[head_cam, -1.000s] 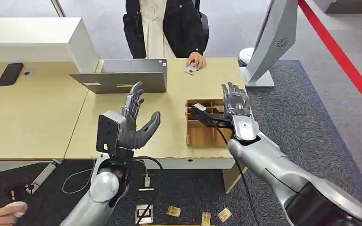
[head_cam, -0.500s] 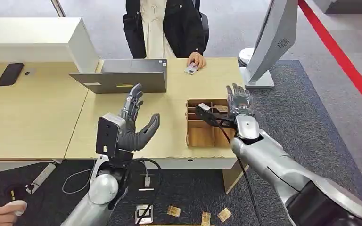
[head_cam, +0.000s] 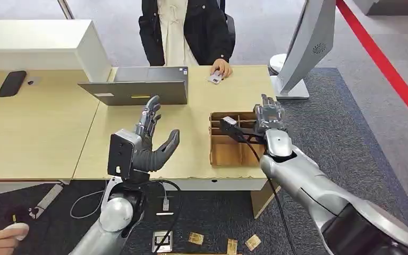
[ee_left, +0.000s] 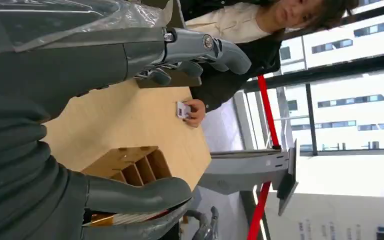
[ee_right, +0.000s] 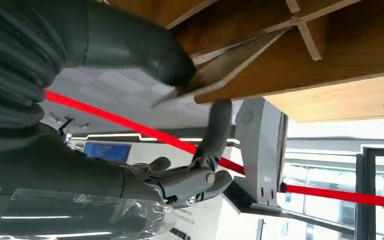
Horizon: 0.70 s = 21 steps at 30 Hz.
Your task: Pass the card to the sensor for recognition and then transmit it.
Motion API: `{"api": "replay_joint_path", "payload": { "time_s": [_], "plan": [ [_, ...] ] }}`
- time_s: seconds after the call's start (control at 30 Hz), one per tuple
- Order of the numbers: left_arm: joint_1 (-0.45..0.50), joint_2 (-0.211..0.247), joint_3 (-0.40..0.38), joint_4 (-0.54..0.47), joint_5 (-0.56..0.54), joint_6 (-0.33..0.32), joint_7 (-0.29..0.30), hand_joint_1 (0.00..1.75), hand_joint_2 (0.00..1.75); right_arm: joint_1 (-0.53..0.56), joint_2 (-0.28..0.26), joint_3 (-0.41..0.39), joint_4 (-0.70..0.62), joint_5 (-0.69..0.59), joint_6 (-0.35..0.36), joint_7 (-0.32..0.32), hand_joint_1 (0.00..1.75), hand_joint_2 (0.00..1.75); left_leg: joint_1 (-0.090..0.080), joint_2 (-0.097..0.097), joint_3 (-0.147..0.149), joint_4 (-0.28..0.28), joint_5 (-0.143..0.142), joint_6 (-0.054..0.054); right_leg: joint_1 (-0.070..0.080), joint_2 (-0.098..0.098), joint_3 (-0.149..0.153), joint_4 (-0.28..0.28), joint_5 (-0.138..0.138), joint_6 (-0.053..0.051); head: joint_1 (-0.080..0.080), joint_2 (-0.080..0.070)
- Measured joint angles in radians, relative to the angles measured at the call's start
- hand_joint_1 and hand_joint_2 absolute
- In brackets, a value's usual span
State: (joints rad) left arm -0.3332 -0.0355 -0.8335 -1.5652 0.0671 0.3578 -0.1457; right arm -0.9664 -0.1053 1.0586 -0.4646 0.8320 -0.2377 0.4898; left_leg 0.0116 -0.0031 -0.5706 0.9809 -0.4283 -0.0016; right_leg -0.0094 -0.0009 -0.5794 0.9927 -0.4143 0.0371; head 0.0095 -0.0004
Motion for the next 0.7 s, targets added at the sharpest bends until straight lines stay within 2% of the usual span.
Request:
{"api": "replay_joint_path", "payload": {
  "time_s": [0.47, 0.7],
  "plan": [
    [0.000, -0.001, 0.000, 0.000, 0.005, 0.000, 0.000, 0.00, 1.75, -0.001, 0.005, 0.003, 0.000, -0.002, -0.011, 0.000, 1.75, 1.75, 0.000, 0.000, 0.000, 0.000, 0.000, 0.000, 0.000, 0.000, 0.000, 0.000, 0.000, 0.000, 0.000, 0.000],
    [0.000, -0.001, 0.000, 0.000, 0.008, 0.000, 0.002, 0.00, 1.75, 0.001, 0.004, 0.005, 0.000, 0.001, -0.058, 0.000, 1.75, 1.75, 0.000, 0.000, 0.000, 0.000, 0.000, 0.000, 0.000, 0.000, 0.000, 0.000, 0.000, 0.000, 0.000, 0.000]
  ]
}}
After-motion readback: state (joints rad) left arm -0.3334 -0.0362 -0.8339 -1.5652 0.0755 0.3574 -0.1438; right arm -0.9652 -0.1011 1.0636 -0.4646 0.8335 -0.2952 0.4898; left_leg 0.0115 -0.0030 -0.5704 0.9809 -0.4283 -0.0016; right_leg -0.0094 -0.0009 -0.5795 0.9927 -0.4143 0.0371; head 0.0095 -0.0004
